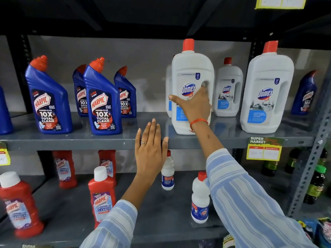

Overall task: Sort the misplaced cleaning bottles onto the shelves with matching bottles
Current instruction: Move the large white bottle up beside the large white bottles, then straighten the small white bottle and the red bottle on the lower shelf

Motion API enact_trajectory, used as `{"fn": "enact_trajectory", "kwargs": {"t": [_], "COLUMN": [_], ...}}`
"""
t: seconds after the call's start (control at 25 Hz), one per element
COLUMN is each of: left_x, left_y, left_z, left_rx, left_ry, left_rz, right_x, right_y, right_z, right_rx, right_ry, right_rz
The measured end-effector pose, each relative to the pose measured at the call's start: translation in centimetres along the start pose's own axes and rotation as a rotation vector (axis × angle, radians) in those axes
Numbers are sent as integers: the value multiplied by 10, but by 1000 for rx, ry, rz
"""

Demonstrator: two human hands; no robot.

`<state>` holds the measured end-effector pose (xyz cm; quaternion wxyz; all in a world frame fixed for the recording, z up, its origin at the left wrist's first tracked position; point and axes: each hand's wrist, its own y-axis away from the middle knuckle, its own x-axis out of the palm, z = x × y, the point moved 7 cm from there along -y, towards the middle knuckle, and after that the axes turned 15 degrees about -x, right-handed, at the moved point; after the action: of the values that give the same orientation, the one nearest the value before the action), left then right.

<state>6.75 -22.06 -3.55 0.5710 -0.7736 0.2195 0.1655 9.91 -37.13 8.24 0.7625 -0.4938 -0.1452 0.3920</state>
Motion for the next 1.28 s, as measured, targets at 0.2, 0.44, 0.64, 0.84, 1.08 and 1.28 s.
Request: {"fn": "enact_trajectory", "kwargs": {"t": [0.2, 0.44, 0.64, 0.84, 1.08, 1.28], "left_x": [1, -4, 52, 154, 185, 184], "left_y": [0, 33, 111, 211, 253, 253], "left_z": [1, 15, 46, 107, 166, 167], "left_rx": [5, -65, -32, 45, 33, 41], "left_ry": [15, 110, 108, -130, -323, -331], "left_rz": [-9, -115, 117, 762, 1156, 1122], "right_x": [1, -33, -15, 17, 30, 62], "right_y": [2, 74, 214, 318, 334, 355], "right_z": [1, 8, -71, -199, -225, -190], "right_rx": [12, -95, -13, 564, 655, 579], "right_ry": [-9, 29, 24, 109, 46, -136], "right_rz": [15, -128, -147, 179, 317, 462]}}
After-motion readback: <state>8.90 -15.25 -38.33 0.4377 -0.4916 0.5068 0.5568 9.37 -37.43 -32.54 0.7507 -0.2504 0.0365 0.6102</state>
